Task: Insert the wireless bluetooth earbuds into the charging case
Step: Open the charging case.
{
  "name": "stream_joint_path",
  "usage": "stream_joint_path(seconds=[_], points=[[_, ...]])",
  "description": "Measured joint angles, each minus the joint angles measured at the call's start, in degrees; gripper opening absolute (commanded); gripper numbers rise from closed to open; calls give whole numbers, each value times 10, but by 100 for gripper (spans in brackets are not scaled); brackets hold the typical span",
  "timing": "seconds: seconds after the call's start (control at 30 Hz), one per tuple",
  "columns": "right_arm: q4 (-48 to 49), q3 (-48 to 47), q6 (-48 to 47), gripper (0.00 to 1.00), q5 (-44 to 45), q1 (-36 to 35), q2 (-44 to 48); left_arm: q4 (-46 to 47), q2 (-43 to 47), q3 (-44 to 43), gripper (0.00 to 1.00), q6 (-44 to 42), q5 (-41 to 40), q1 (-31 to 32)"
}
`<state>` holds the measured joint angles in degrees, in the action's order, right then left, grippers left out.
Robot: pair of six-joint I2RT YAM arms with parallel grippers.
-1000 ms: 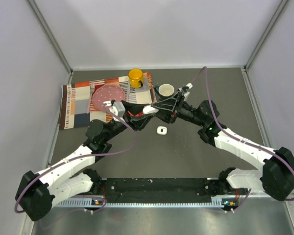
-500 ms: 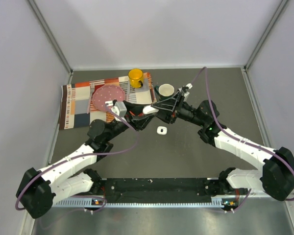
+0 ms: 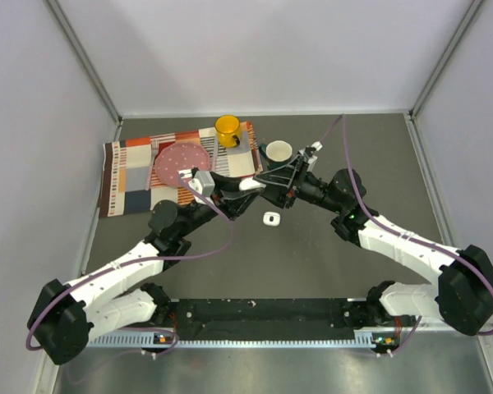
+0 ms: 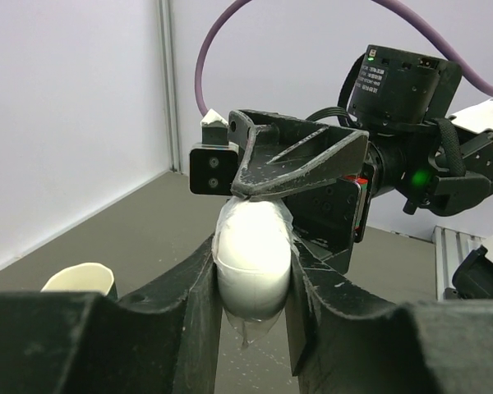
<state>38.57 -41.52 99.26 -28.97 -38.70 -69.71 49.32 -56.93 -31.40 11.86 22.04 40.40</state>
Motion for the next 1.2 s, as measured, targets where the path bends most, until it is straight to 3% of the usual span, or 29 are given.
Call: stream_joint_path(seconds=[0.23,0.27,0.3,0.33,0.73,0.83,0.97,1.03,1.1,1.2], points=[[18,8,5,10,0,0,0,0,-1,-1,48,0,-3,1],[22,8,5,10,0,0,0,0,-2,-1,44,0,-3,1],[25,8,5,10,0,0,0,0,-3,-1,33,0,-4,1],[26,8,5,10,2,0,0,0,-4,-1,31,1,-4,1],[26,9,9,10,7,0,-1,0,-6,-3,47,1,-7,3],[26,10,9,10,7,0,-1,0,-6,-3,39,1,-7,4],[26,10,10,10,9,0,-1,0,-8,-5,19,0,-6,4],[26,10,11,11,10,0,-1,1,-10,-7,4,0,-4,5],[26,10,11,18,11,0,-1,1,-11,-7,0,0,-5,5],[26,10,10,53,11,1,-1,1,-11,-8,0,-2,-4,5]])
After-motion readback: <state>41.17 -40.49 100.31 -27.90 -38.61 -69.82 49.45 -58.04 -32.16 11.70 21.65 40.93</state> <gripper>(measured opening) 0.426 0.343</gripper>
